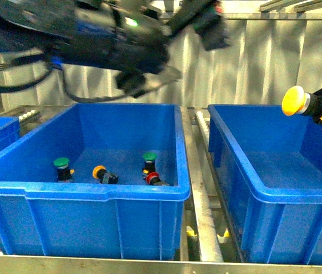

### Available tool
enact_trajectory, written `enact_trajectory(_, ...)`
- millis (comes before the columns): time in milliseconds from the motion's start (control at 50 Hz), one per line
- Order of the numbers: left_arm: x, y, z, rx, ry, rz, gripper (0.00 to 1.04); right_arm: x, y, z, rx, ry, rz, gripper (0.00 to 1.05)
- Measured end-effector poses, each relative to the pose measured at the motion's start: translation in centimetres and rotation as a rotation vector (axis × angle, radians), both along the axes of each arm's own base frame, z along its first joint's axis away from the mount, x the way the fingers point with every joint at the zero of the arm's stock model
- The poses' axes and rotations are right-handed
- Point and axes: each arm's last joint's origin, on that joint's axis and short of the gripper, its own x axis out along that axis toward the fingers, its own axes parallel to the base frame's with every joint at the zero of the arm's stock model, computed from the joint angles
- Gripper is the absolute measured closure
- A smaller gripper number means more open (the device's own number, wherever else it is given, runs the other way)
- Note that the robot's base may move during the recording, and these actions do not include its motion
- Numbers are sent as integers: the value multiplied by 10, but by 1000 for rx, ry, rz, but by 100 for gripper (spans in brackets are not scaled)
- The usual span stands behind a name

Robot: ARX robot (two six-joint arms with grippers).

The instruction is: Pick red and yellow buttons and place in box

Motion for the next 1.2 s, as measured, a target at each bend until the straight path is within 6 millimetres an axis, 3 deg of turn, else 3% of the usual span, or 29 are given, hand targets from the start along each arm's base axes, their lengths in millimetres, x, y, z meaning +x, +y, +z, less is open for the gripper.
enact_trajectory(80,-22,40,3,22,-28,185,8,0,-3,1,-60,-7,1,59)
enact_trajectory(120,-42,60,0,38,-33,290,8,0,-4,2,-117,-15,1,59)
enact_trajectory(260,-111,89,-26,76,-41,503,10,-8,-4,8,-296,-52,48,59)
enact_trajectory(360,-171,105,-67,255,-39,744,31,-22,-10,19,-390,-96,67,59)
enact_trajectory(500,-241,125,-153,373,-20,757,65,-53,-23,39,-442,-135,51,59)
enact_trajectory(560,-252,131,-172,380,-25,741,80,-65,-24,44,-461,-140,55,59)
enact_trajectory(700,-256,140,-170,354,-57,753,103,-82,-22,42,-512,-149,56,59)
enact_trajectory(880,-260,149,-174,360,-59,755,102,-90,-18,25,-528,-121,68,59)
enact_trajectory(1200,-271,162,-182,364,-61,763,102,-104,-8,25,-558,-161,47,59)
